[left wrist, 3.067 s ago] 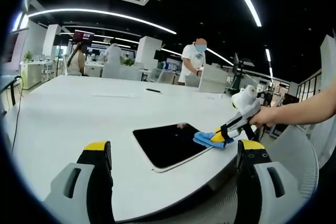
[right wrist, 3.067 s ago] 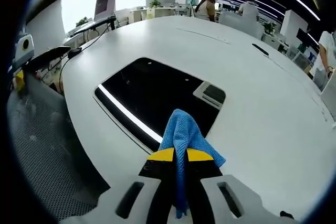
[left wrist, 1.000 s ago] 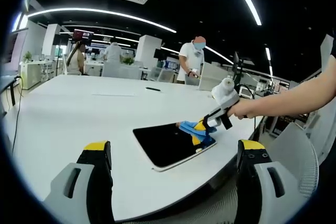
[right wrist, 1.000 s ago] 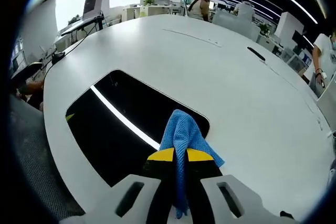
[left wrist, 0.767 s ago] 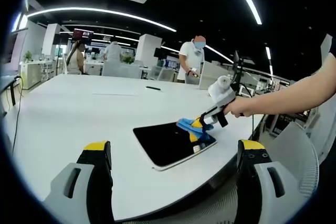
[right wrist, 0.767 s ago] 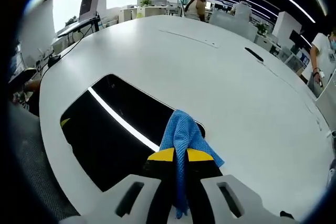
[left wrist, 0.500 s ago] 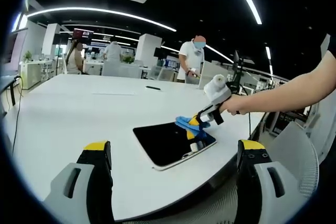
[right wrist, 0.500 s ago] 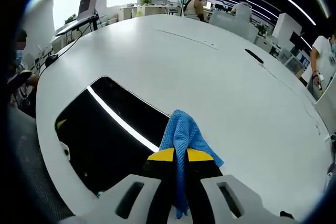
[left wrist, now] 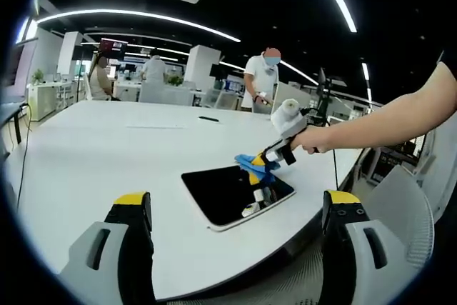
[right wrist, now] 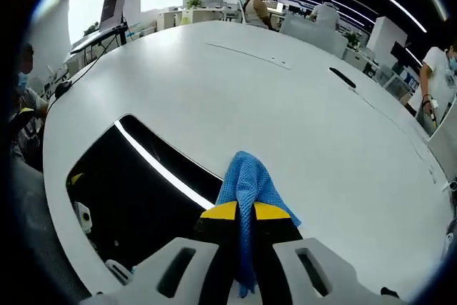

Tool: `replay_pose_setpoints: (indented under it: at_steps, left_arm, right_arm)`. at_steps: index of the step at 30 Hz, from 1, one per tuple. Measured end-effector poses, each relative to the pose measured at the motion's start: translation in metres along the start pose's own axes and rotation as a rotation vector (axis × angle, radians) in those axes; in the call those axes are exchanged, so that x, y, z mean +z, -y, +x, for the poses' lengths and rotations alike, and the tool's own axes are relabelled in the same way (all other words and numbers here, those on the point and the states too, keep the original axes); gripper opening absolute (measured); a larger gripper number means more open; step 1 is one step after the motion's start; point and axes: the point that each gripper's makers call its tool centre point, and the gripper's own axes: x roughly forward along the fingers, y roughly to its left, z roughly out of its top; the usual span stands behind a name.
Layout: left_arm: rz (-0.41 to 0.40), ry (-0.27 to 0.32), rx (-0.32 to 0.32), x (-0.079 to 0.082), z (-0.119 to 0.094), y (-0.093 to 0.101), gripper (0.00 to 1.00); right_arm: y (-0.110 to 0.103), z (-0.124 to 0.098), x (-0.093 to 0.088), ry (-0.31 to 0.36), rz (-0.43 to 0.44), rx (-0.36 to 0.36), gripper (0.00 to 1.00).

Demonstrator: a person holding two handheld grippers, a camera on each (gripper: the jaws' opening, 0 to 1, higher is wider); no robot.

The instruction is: Wipe the mirror surface with the cleaning cloth until all visible marks leave the cleaned area.

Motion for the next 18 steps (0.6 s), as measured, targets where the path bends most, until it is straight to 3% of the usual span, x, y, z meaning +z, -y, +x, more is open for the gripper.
replay_pose_setpoints:
  at_steps: [18]
  left_arm:
    - [-0.003,-0.002,0.002,0.0,0.0,0.0,0.98]
  right_arm:
    - [0.007,0.008,0.008,0.009,0.01,-0.022,0.01]
